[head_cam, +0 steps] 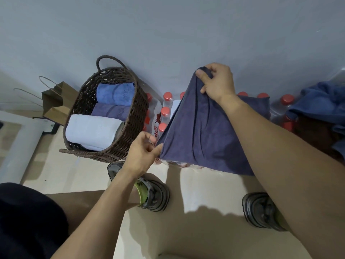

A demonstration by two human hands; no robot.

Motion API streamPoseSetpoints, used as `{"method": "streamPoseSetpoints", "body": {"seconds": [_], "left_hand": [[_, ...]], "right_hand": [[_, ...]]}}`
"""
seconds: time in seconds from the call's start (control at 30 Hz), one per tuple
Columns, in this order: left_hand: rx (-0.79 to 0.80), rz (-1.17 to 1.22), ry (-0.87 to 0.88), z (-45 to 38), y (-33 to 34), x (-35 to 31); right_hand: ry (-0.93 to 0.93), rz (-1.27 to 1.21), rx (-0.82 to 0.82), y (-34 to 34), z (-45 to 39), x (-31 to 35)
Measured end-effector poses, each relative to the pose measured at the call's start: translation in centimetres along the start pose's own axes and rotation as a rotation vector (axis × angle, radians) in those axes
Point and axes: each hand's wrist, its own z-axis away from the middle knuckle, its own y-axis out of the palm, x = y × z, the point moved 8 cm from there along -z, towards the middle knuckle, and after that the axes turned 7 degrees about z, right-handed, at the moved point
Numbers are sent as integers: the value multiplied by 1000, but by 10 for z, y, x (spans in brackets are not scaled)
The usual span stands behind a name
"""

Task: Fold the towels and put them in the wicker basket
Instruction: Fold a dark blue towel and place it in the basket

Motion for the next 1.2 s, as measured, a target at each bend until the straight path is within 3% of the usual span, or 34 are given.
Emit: {"method": "streamPoseSetpoints", "body": {"seconds": [0.1,0.2,0.5,0.7,0.87,0.97,1.03,1.2], "left_hand": [[66,30,95,4,6,-3],[130,158,6,4,13,10],[86,243,-246,17,11,53],[61,109,-256,23,12,70],[46,550,-513,30,16,90],[-42,727,-542,29,8,95],[-57,718,-532,30,3,97],[195,543,-481,28,8,89]], "right_hand": [[20,23,31,1,-2,-2],[16,98,98,9,-4,-3],[-78,442,273,53,-14,13],[-97,649,420,90,-25,21],[-128,688,478,104,-33,21],[-142,685,458,107,-39,23],[-113,648,448,108,-42,22],[-131,616,438,122,-38,15]]}}
